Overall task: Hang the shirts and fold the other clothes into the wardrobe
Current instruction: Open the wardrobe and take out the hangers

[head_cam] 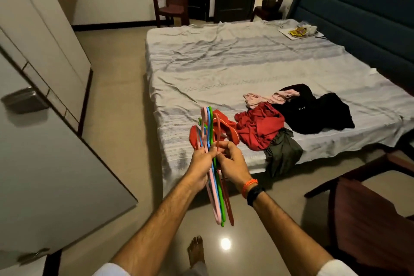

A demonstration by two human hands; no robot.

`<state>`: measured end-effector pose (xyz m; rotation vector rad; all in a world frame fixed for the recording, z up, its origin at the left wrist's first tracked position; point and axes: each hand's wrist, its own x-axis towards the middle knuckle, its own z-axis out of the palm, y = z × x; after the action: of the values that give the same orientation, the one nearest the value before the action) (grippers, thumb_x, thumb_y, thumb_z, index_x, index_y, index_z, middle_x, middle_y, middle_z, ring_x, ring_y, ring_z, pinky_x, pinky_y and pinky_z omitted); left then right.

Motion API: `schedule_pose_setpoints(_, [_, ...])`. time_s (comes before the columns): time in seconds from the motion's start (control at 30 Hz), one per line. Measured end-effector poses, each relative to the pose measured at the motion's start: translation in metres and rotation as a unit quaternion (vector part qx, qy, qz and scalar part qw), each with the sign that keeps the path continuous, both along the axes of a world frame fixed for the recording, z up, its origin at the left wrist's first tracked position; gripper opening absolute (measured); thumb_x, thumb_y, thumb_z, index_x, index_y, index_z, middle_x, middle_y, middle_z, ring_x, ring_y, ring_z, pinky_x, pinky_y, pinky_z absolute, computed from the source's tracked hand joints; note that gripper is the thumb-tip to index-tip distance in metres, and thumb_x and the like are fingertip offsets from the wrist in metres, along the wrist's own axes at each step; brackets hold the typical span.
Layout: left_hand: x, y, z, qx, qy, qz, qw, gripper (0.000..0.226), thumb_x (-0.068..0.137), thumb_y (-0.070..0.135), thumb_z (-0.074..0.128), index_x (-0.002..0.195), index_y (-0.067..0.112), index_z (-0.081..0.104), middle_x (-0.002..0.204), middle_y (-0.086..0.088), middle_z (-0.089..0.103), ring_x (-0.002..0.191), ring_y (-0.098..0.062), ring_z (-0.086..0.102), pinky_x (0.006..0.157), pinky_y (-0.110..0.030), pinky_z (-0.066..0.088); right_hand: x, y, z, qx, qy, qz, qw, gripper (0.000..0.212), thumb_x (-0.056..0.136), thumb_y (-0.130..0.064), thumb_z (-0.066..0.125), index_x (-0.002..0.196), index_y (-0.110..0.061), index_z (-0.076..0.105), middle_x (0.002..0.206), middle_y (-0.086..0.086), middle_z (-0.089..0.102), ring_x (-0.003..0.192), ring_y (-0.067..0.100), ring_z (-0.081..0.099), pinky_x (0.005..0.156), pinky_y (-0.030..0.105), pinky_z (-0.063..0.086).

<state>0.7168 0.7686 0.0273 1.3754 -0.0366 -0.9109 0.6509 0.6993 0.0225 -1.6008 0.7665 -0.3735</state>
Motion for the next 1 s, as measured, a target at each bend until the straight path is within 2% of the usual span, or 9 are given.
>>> schedule_pose_setpoints(0.17, [0.055,-0.059,-0.024,0.045,0.004,-0.017,0.999,0.02,0.101,0.012,0.049,0.102,0.018,0.067,0.105,-0.012,0.073,0.104,-0.027,0.068,0.097,-0.045,0.053,0.048,-0.057,-0.018,0.027,0.035,0.009,0.999,0.027,0.095,0.002,0.053,0.117,-0.013,0.058,0.098,-0.001,0.067,0.095,0.015,0.066,0.089,0.038,0.057])
schedule_pose_setpoints(0.3, [0.093,-0.096,-0.044,0.074,0.017,-0.009,0.997,0.019,0.102,0.011,0.047,0.108,0.016,0.065,0.104,-0.011,0.073,0.103,-0.026,0.068,0.095,-0.043,0.054,0.088,-0.096,-0.04,0.024,0.07,0.017,0.997,0.029,0.093,-0.001,0.056,0.116,-0.018,0.059,0.1,-0.001,0.07,0.098,0.019,0.068,0.088,0.042,0.057])
schedule_pose_setpoints(0.37, [0.112,-0.113,-0.055,0.086,0.016,-0.007,0.996,0.02,0.102,0.014,0.048,0.113,0.013,0.065,0.103,-0.011,0.074,0.103,-0.027,0.069,0.094,-0.045,0.054,0.107,-0.112,-0.049,0.03,0.075,0.026,0.996,0.031,0.093,0.001,0.055,0.118,-0.017,0.058,0.101,0.001,0.07,0.097,0.02,0.067,0.086,0.04,0.057])
schedule_pose_setpoints(0.5, [0.155,-0.151,-0.07,0.108,0.02,0.029,0.994,0.022,0.102,0.017,0.05,0.115,0.01,0.066,0.105,-0.013,0.073,0.102,-0.029,0.069,0.093,-0.047,0.054,0.152,-0.153,-0.064,0.06,0.072,0.051,0.994,0.029,0.094,0.003,0.053,0.119,-0.011,0.057,0.097,0.002,0.067,0.084,0.013,0.063,0.075,0.032,0.056])
schedule_pose_setpoints(0.6, [0.186,-0.171,-0.075,0.129,0.017,0.051,0.99,0.018,0.101,0.02,0.052,0.11,0.014,0.067,0.108,-0.012,0.073,0.104,-0.028,0.068,0.096,-0.045,0.053,0.186,-0.18,-0.069,0.089,0.068,0.073,0.991,0.031,0.093,0.007,0.051,0.116,-0.013,0.055,0.091,-0.003,0.065,0.085,0.011,0.061,0.075,0.026,0.053])
schedule_pose_setpoints(0.7, [0.219,-0.188,-0.08,0.129,0.002,0.076,0.989,0.025,0.102,0.017,0.051,0.119,0.005,0.064,0.11,-0.015,0.071,0.103,-0.029,0.068,0.096,-0.043,0.053,0.222,-0.2,-0.073,0.093,0.072,0.119,0.986,0.033,0.093,0.01,0.05,0.112,-0.016,0.053,0.092,-0.001,0.067,0.081,0.01,0.061,0.074,0.026,0.051])
schedule_pose_setpoints(0.83, [0.265,-0.204,-0.086,0.135,-0.003,0.11,0.985,0.025,0.101,0.013,0.05,0.118,-0.001,0.063,0.1,-0.015,0.071,0.085,-0.024,0.068,0.081,-0.036,0.058,0.276,-0.221,-0.087,0.074,0.086,0.136,0.984,0.037,0.088,0.006,0.054,0.104,-0.027,0.057,0.093,-0.001,0.071,0.086,0.015,0.064,0.083,0.039,0.053])
schedule_pose_setpoints(1.0, [0.34,-0.22,-0.105,0.14,0.006,0.126,0.982,0.016,0.101,0.014,0.052,0.108,0.006,0.065,0.081,-0.007,0.07,0.067,-0.017,0.066,0.056,-0.027,0.052,0.355,-0.238,-0.106,0.121,0.094,0.137,0.979,0.036,0.089,0.011,0.05,0.107,-0.019,0.057,0.087,0.0,0.068,0.083,0.024,0.062,0.082,0.046,0.054])
